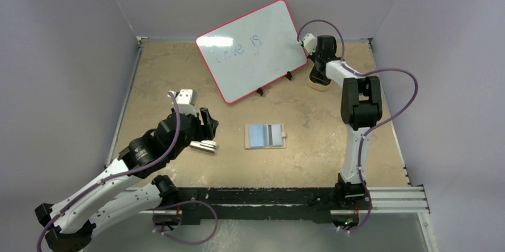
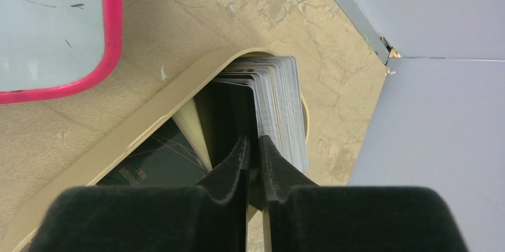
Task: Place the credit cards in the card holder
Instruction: Pick up the credit card from the storage box.
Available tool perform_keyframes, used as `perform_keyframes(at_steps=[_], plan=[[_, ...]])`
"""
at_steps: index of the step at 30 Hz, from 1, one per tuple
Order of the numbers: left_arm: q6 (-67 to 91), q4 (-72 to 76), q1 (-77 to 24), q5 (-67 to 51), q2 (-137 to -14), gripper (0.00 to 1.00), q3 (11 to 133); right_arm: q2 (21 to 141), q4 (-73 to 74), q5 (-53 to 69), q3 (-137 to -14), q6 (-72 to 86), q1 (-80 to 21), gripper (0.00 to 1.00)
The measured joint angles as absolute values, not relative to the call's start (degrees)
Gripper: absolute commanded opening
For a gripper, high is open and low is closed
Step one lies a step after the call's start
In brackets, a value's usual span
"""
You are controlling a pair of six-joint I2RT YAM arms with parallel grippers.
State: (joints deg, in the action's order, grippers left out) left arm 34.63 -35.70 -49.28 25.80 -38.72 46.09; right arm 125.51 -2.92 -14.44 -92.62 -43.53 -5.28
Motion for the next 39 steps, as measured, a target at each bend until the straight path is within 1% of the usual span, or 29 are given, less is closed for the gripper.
perform_keyframes(at_steps=[7,18,26,33,39], plan=[[34.63,-35.7,-49.28,25.8,-38.63,0.62,46.09,125.16,-2.28,-14.13,-93.03,-42.68,-5.28,0.0],[34.63,-35.7,-49.28,25.8,-38.3,0.62,46.09,124.77,1.96,-13.28,-94.67,-40.6,-5.3,0.0],[34.63,-35.7,-49.28,25.8,-38.28,0.62,46.09,123.92,8.45,-11.05,-98.15,-37.74,-5.28,0.0],[34.65,-35.7,-49.28,25.8,-38.3,0.63,46.09,119.11,13.91,-10.66,-98.19,-31.42,-5.19,0.0],[34.76,-35.7,-49.28,25.82,-38.76,0.61,46.09,111.0,16.69,-8.99,-96.47,-20.36,-5.34,0.0]])
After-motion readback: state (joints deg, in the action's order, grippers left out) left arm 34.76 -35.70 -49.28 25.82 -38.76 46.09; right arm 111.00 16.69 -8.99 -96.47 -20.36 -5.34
